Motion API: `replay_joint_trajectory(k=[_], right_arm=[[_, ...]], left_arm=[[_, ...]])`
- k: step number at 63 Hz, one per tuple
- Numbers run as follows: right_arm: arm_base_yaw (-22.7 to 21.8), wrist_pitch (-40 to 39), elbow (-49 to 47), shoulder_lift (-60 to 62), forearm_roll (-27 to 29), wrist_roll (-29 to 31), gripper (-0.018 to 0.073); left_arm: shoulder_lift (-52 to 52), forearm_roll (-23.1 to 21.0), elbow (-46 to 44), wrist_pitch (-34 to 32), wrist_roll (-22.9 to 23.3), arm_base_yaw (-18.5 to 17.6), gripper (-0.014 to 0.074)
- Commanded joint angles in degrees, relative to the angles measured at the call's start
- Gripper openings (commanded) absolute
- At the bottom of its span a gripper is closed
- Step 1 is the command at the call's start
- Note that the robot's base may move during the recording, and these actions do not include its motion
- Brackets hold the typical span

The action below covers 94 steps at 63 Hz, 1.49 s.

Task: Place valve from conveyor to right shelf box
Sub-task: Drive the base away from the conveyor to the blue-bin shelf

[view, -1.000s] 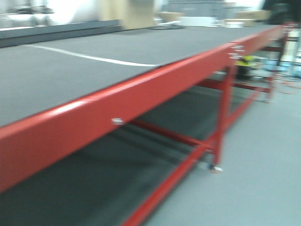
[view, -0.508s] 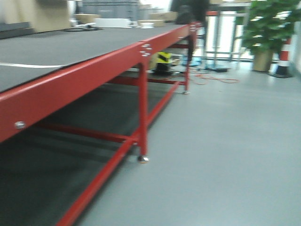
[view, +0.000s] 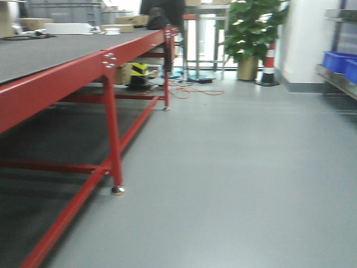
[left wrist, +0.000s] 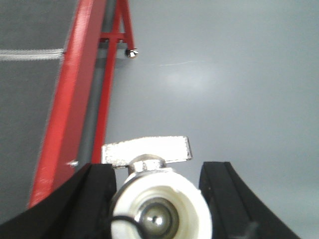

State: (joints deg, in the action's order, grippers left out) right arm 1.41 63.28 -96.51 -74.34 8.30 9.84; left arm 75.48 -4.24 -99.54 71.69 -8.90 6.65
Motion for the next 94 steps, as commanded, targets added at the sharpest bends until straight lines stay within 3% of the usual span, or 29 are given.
replay_joint_trajectory(k=[1, 94], right_arm=[[-0.26, -3.71, -0.87, 0.65, -0.22, 0.35, -0.0154], [-0.26, -3.71, -0.87, 0.65, -0.22, 0.35, -0.0154]], left_arm=[[-0.50, -0.56, -0.61, -1.73, 0.50, -0.04, -0.0111], [-0.50, -0.56, -0.61, -1.73, 0.50, -0.04, -0.0111]])
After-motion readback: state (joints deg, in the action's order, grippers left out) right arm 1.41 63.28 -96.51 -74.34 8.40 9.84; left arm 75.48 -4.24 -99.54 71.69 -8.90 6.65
